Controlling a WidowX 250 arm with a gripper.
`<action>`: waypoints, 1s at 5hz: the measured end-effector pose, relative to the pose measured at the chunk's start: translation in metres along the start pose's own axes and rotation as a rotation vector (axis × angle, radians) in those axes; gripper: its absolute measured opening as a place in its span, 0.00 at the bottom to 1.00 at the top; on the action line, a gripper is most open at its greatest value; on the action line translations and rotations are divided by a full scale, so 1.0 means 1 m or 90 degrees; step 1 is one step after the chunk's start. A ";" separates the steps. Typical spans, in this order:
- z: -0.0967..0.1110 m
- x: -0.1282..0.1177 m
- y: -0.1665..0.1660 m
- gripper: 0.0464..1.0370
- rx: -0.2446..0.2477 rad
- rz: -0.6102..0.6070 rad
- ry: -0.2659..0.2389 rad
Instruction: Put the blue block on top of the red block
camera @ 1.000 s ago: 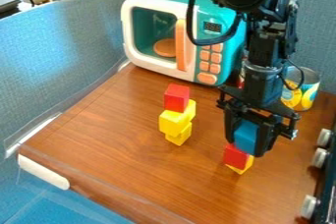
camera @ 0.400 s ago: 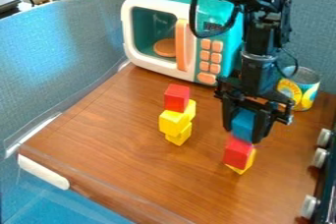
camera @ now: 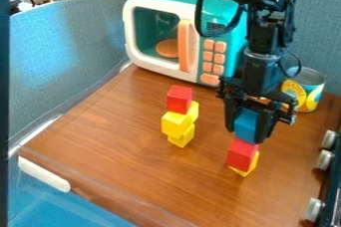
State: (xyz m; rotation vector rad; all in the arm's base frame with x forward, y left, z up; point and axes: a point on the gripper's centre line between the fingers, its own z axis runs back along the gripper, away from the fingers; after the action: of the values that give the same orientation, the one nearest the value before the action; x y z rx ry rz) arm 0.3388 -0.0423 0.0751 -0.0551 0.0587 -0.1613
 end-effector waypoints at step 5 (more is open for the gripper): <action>0.002 -0.001 0.002 0.96 0.007 0.015 0.015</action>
State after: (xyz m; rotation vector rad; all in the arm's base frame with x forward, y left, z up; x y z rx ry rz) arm 0.3386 -0.0403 0.0770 -0.0414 0.0822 -0.1384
